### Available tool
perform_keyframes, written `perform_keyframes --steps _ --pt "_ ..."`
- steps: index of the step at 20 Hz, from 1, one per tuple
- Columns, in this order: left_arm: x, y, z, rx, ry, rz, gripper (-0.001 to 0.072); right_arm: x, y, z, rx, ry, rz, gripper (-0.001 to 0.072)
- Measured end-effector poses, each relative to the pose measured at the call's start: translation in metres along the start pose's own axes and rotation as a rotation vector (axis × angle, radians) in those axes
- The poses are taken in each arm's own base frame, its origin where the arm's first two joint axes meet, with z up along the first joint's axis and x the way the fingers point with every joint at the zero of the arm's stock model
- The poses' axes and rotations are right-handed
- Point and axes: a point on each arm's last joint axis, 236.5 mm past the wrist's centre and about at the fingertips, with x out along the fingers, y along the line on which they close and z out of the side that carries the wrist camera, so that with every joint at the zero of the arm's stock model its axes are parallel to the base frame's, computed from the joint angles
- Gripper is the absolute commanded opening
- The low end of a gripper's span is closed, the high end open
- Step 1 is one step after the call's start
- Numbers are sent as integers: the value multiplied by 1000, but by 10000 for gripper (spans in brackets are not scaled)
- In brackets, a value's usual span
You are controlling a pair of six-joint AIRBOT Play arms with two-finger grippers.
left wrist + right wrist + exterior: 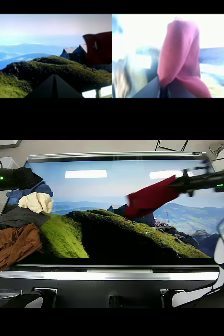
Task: Fold the clothes and pants, and hang the long-sleeved shirts on hangers.
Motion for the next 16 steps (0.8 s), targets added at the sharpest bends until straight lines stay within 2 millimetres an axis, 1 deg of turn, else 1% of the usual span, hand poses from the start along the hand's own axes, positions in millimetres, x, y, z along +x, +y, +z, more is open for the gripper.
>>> perform_keyframes --steps 2,3,4,6,7,8,9,10,12,14,16 --pt "0 0 0 -8 0 0 25 -49 -40 25 84 -109 -58 33" --pt "0 0 0 -14 0 0 25 -75 -67 35 135 -163 -96 33" --pt "0 0 0 -16 0 0 25 -102 -96 40 197 -211 -137 34" --pt "0 0 0 -22 0 0 25 -152 -151 41 314 -296 -213 35" --pt "0 0 0 -22 0 0 25 -175 -179 35 376 -320 -256 34" --pt "0 0 0 -25 0 0 25 -193 -205 25 437 -331 -298 33" --pt "0 0 0 -32 0 0 25 -208 -230 11 499 -330 -344 32" --pt "1 0 0 -35 1 0 25 -219 -250 -5 558 -315 -387 32" --pt "2 1 0 -42 3 0 25 -231 -286 -43 666 -256 -482 32" --pt "3 1 -1 -47 5 1 25 -236 -308 -79 752 -198 -560 32" --pt "4 2 -1 -51 8 1 25 -232 -319 -112 820 -143 -608 32"
